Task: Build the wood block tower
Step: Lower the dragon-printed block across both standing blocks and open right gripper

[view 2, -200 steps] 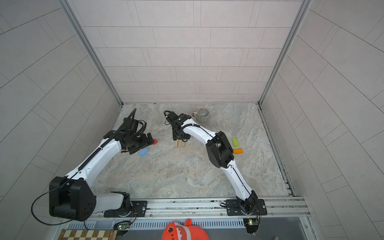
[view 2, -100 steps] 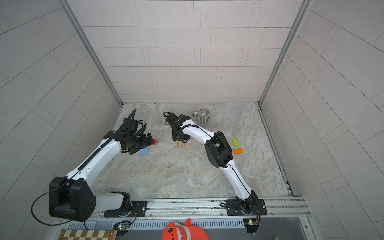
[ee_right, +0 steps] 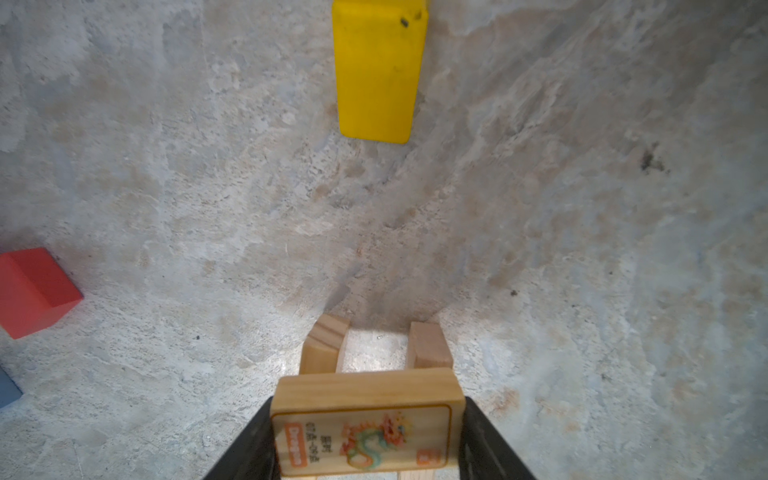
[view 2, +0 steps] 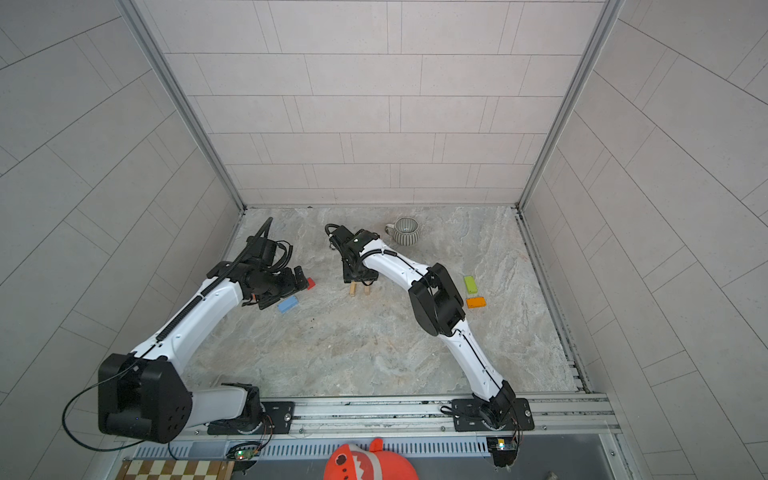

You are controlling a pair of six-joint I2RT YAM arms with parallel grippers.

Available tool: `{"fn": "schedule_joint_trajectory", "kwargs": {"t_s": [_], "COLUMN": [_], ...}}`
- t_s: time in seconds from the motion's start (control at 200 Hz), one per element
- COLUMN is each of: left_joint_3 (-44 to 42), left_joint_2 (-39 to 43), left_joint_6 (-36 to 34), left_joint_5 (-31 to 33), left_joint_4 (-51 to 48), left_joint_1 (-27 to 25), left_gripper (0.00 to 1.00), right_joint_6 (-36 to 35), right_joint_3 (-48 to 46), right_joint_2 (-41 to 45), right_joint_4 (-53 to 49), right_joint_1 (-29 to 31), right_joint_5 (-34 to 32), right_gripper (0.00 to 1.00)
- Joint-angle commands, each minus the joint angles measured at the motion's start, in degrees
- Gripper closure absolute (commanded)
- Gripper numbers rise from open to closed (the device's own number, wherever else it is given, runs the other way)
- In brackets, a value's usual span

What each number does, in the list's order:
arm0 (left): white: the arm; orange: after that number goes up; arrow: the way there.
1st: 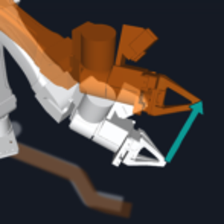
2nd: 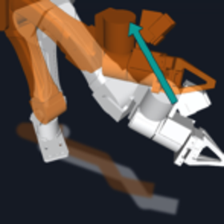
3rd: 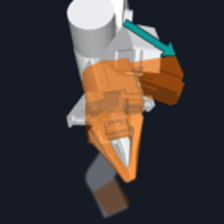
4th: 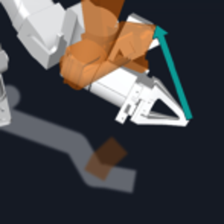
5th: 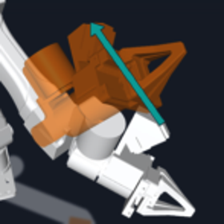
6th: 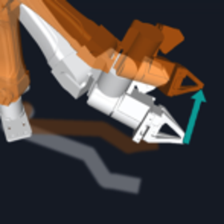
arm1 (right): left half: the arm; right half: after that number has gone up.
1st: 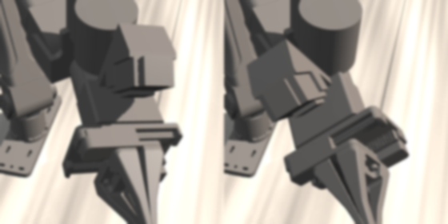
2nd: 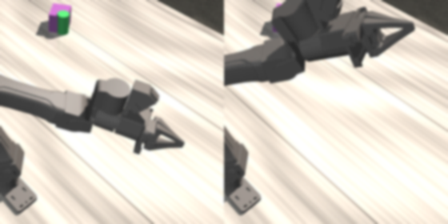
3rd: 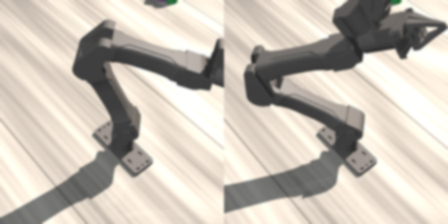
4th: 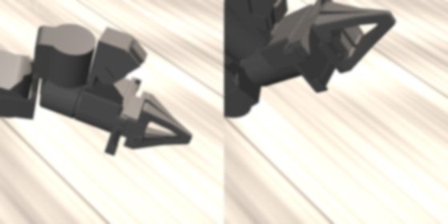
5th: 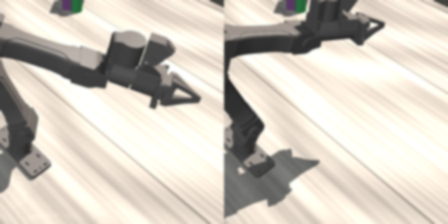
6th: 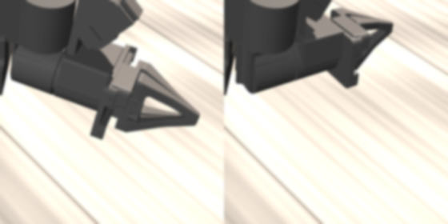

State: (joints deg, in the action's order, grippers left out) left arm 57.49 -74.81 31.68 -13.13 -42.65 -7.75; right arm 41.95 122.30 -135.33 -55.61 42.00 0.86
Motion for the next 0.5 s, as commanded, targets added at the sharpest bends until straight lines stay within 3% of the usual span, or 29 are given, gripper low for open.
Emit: {"fn": "schedule_joint_trajectory", "kwargs": {"t_s": [0.0,0.495], "left_joint_3": [-0.8,-0.8], "left_joint_2": [1.1,1.5], "left_joint_6": [0.2,-0.7], "left_joint_5": [-0.1,-0.1], "left_joint_4": [0.3,0.4], "left_joint_1": [0.5,0.5], "left_gripper": [0.0,0.0], "right_joint_6": [0.9,0.1], "right_joint_3": [1.1,1.1], "right_joint_2": [-0.7,0.1], "right_joint_4": [-1.4,-1.2], "right_joint_1": [0.5,0.6], "right_joint_5": [-1.0,-0.9], "right_gripper": [0.37,0.25]}}
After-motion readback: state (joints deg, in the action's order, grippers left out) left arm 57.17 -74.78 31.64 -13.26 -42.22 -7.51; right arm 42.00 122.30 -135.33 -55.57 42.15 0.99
